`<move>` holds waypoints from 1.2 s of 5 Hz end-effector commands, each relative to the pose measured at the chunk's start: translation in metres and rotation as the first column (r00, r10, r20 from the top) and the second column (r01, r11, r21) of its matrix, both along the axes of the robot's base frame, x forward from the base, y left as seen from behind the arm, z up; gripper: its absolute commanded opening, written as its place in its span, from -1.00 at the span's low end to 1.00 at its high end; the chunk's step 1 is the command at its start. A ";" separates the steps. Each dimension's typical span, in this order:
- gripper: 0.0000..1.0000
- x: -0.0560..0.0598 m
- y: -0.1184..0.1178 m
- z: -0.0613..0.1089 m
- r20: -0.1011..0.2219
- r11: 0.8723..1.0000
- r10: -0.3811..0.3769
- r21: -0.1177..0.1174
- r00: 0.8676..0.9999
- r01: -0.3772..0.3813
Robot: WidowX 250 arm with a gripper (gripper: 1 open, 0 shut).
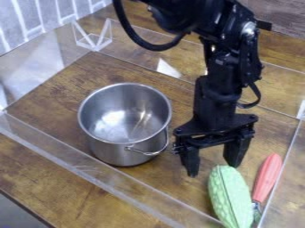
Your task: Remove the green object from the silver pot and put it on the table
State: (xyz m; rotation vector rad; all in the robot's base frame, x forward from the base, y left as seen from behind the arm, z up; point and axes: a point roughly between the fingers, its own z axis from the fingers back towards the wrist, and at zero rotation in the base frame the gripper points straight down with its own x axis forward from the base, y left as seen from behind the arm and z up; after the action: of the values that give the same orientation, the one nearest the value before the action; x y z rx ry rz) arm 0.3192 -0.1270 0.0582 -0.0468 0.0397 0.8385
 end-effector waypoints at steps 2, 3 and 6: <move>1.00 0.006 0.006 0.036 0.083 0.998 0.054 -0.047 0.995 -0.050; 1.00 0.013 0.007 0.038 0.091 0.997 0.070 -0.048 0.993 -0.066; 1.00 0.016 -0.015 0.063 0.118 0.997 -0.057 -0.047 0.991 0.063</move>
State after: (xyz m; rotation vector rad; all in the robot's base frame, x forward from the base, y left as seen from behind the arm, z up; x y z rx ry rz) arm 0.3316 -0.1377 0.0987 -0.0935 0.0027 0.7882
